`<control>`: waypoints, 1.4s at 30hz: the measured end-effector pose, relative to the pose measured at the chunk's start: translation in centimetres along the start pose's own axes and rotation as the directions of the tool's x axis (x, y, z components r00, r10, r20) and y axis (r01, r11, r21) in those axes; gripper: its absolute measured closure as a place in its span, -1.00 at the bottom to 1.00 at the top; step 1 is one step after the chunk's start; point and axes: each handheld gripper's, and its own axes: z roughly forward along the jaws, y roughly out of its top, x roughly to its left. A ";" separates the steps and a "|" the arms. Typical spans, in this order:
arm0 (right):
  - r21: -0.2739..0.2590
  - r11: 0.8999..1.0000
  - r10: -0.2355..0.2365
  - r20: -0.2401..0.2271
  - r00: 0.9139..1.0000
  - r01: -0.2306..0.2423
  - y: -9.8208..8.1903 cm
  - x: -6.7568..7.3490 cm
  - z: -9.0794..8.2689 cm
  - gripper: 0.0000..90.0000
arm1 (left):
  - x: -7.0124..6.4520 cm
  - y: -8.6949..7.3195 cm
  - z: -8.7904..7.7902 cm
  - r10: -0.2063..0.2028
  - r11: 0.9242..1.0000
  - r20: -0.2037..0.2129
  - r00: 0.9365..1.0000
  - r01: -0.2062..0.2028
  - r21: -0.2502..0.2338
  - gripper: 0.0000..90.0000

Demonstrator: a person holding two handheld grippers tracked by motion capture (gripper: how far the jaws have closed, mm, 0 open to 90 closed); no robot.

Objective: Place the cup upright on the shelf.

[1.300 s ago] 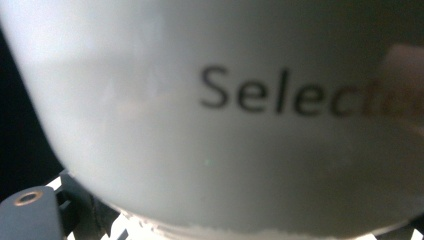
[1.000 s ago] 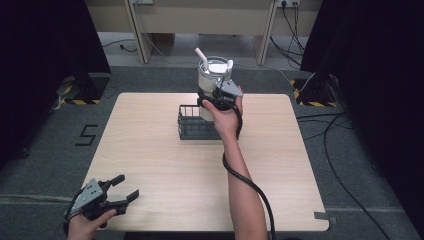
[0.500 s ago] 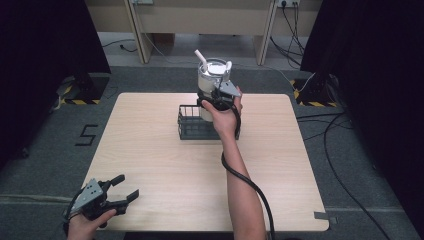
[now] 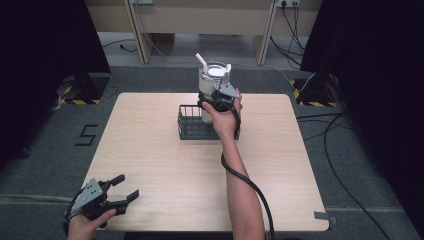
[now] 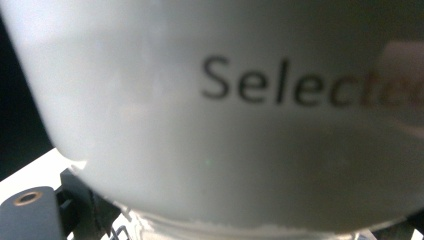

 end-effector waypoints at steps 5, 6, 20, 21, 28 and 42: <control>0.019 1.000 0.006 0.005 1.000 -0.006 -0.8 -0.1 0.4 -0.77 | 0.0 0.0 0.0 0.002 1.000 -0.001 1.000 -0.002 0.005 -0.61; 0.022 1.000 0.008 0.006 1.000 -0.008 -0.9 -0.1 0.5 -0.77 | 0.0 0.0 0.0 0.002 1.000 -0.001 1.000 -0.002 0.005 -0.61; 0.047 0.999 0.010 0.007 1.000 -0.010 -2.1 0.1 1.1 -0.77 | 0.1 0.0 -0.1 -0.001 1.000 0.000 1.000 0.001 0.002 -0.61; 0.047 0.999 0.009 0.006 1.000 -0.010 -2.2 0.1 1.2 -0.77 | 0.1 0.0 -0.1 -0.001 1.000 0.000 1.000 0.001 0.002 -0.61; 0.046 0.999 -0.001 0.010 1.000 0.000 -2.4 0.1 1.3 -0.77 | 0.0 0.0 -0.1 0.001 1.000 0.000 1.000 -0.001 0.003 -0.61; 0.017 1.000 -0.022 -0.001 1.000 0.022 -3.1 0.3 1.0 -0.77 | -0.1 0.0 0.0 0.001 1.000 0.004 1.000 -0.001 0.003 -0.61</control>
